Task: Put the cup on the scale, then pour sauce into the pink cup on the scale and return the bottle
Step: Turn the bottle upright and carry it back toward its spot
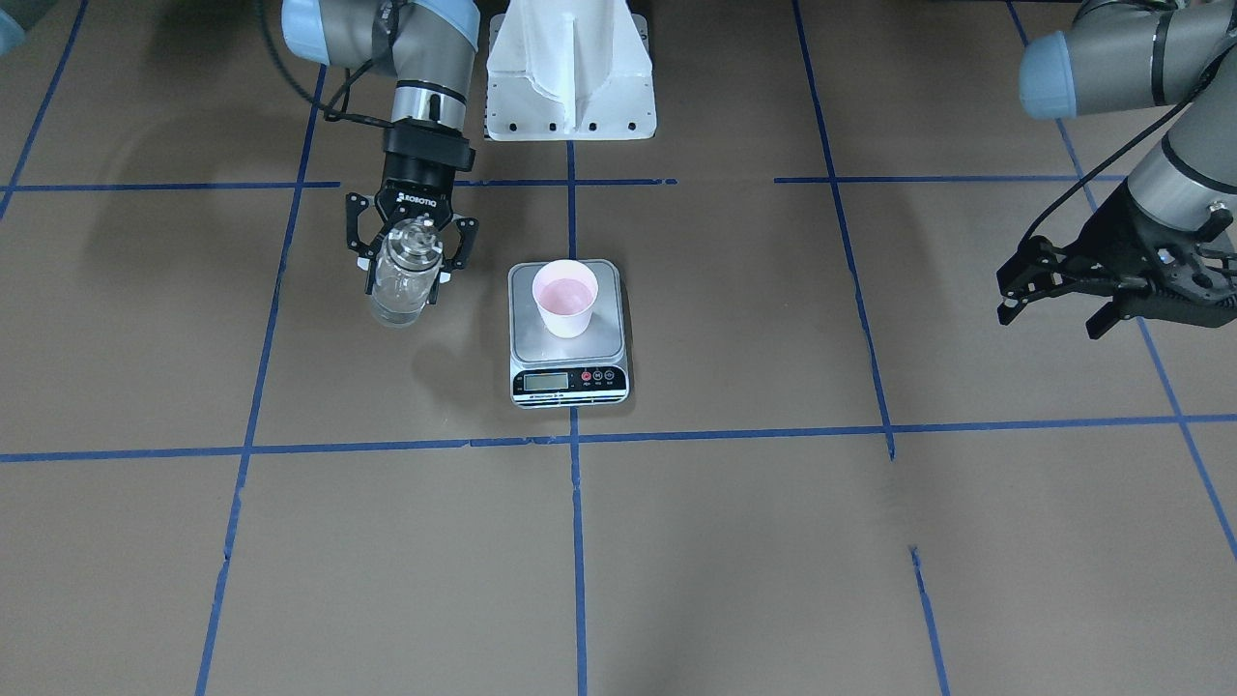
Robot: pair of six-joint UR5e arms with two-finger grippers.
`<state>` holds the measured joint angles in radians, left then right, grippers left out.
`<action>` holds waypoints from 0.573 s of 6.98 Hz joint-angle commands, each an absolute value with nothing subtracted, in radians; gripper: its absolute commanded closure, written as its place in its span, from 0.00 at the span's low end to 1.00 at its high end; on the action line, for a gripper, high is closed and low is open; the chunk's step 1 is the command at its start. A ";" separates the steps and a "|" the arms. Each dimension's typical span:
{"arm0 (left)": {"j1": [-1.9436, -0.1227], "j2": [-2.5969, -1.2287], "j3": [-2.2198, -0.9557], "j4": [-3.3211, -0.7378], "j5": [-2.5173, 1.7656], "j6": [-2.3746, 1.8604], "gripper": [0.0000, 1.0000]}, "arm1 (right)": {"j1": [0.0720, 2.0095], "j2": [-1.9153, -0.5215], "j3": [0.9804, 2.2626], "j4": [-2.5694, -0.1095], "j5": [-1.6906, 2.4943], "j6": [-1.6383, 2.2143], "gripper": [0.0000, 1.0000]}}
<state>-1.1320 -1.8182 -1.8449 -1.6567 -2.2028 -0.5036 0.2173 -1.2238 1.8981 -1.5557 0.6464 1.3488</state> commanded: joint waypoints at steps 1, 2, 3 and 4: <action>-1.132 -1.819 -1.845 -1.657 -2.203 -0.505 0.00 | 0.228 -1.392 1.893 -1.267 0.660 1.452 1.00; -1.132 -1.819 -1.845 -1.657 -2.203 -0.505 0.00 | 0.238 -1.444 1.881 -1.141 0.679 1.494 1.00; -1.132 -1.818 -1.845 -1.657 -2.203 -0.505 0.00 | 0.241 -1.483 1.840 -1.103 0.675 1.509 1.00; -1.132 -1.818 -1.844 -1.655 -2.203 -0.505 0.00 | 0.256 -1.489 1.816 -1.030 0.675 1.564 1.00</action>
